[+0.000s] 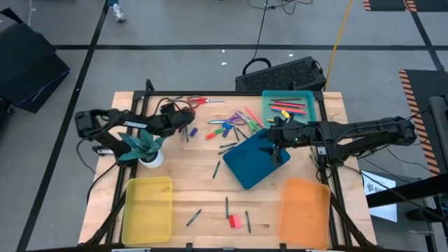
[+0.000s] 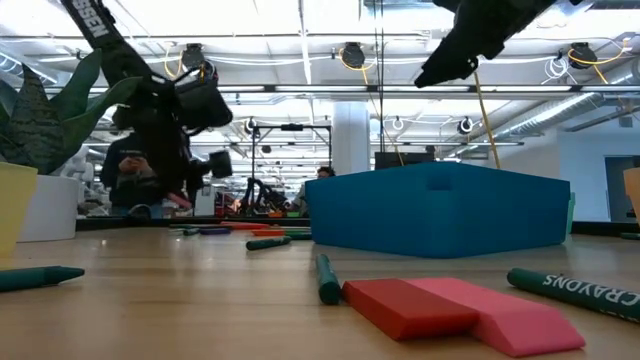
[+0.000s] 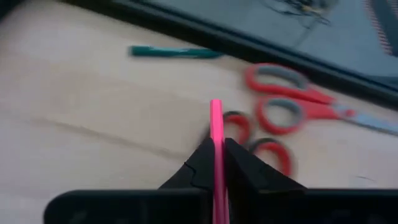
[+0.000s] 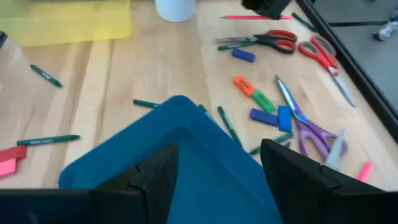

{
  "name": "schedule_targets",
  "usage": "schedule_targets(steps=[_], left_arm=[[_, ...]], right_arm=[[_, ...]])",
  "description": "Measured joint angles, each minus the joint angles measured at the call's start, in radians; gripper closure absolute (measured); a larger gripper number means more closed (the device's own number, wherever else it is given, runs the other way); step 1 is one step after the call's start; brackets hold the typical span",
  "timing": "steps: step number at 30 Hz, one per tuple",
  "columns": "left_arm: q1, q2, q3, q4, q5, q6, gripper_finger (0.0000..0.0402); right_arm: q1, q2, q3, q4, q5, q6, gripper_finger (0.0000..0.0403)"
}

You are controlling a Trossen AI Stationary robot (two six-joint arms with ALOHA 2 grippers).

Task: Sort crayons/erasers/pens/pencils in bins
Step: Put the pink pencil into the green bin

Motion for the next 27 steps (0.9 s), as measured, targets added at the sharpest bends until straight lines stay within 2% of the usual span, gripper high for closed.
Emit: schedule_targets(steps=[6, 12, 16, 19, 22, 24, 27], left_arm=[[-0.072, -0.084, -0.001, 0.111, 0.095, 0.134, 0.0374], [-0.179, -0.111, 0.001, 0.397, 0.193, 0.299, 0.0373], [-0.226, -0.113, 0.002, 0.551, 0.291, 0.426, 0.0372], [-0.248, -0.113, 0.002, 0.604, 0.355, 0.462, 0.0372], [-0.262, -0.113, 0.002, 0.602, 0.397, 0.418, 0.0372], [-0.272, -0.113, 0.002, 0.603, 0.421, 0.369, 0.0372], [-0.288, -0.113, 0.002, 0.603, 0.454, 0.307, 0.0371]], right_arm=[[0.014, 0.054, 0.0, 0.096, 0.0, 0.019, 0.0181], [0.013, 0.11, -0.003, 0.099, 0.003, -0.006, 0.0181], [0.013, 0.139, -0.064, 0.271, 0.004, -0.112, 0.0181], [0.013, 0.165, -0.116, 0.465, 0.081, -0.316, 0.0181], [0.037, 0.222, -0.12, 0.566, 0.31, -0.649, 0.0181], [0.054, 0.278, -0.11, 0.666, 0.423, -0.863, 0.0181], [0.066, 0.36, -0.084, 0.844, 0.456, -1.107, 0.0181]])
